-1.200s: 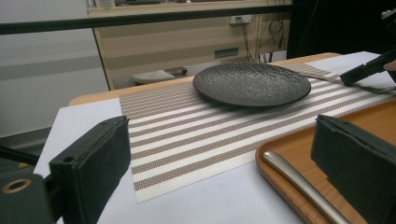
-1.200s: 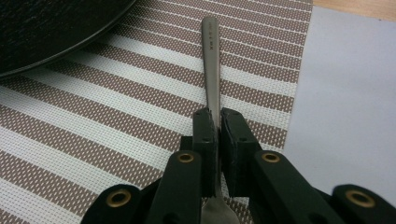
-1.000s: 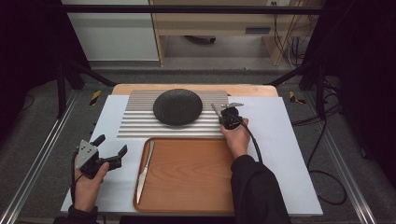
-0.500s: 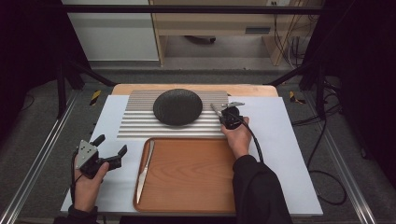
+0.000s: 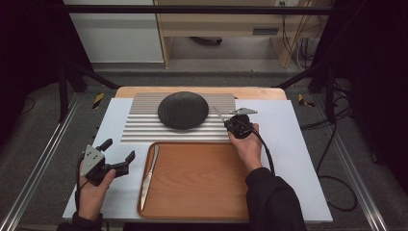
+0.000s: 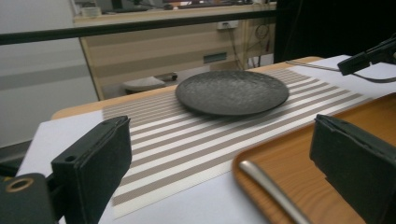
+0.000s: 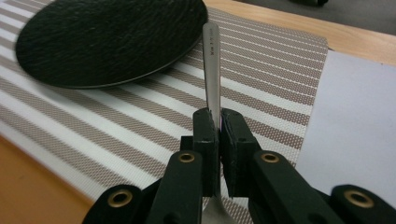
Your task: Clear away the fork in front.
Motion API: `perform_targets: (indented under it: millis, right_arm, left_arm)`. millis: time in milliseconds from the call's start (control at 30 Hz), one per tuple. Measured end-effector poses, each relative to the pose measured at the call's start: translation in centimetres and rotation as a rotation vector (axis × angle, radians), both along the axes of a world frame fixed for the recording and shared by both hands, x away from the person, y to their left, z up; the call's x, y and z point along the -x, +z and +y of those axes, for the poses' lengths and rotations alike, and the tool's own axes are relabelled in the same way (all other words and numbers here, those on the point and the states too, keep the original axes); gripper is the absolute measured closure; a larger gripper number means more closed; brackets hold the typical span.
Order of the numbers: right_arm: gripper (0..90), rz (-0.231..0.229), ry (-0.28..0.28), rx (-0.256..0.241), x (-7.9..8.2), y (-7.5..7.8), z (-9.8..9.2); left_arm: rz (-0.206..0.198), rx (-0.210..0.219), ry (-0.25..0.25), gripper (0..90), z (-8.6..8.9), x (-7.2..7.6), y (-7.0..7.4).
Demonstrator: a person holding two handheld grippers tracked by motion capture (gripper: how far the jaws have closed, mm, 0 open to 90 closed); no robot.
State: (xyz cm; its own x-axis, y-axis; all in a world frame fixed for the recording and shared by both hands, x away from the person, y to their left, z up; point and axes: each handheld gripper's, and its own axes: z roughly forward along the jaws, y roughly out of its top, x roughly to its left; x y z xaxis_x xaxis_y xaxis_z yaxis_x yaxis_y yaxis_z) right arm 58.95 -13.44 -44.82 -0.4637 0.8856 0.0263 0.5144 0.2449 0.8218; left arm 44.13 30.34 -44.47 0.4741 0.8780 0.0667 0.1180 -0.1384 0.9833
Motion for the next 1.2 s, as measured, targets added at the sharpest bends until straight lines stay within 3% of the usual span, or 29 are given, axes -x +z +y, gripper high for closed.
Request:
perform_targets:
  millis: [200, 467, 633, 900, 1000, 1200]
  right_arm:
    - [85.4, -0.046, 0.049, -0.011, 2.8, 0.7, 0.0]
    - [85.4, -0.082, 0.096, -0.051, 5.7, 0.7, 0.3]
    - [85.4, -0.083, 0.132, -0.056, 6.7, 1.0, 0.7]
    - [85.4, -0.078, 0.179, -0.031, 7.7, 2.4, 1.3]
    - [85.4, -0.082, 0.187, -0.024, 8.0, 3.0, 1.5]
    - [85.4, -0.076, 0.216, -0.007, 8.7, 4.0, 2.1]
  left_arm:
    - [-0.011, 0.023, -0.073, 6.5, -2.3, -0.2, 1.6]
    - [-0.017, -0.010, -0.151, 6.6, -5.8, -1.1, 2.7]
    - [-0.012, -0.062, -0.192, 6.6, -7.3, -1.7, 2.9]
    - [-0.041, -0.226, -0.249, 9.0, -9.7, -2.7, 3.1]
    - [-0.069, -0.282, -0.267, 11.5, -10.9, -3.6, 3.3]
    - [-0.159, -0.479, -0.290, 14.9, -12.7, -5.0, 3.4]
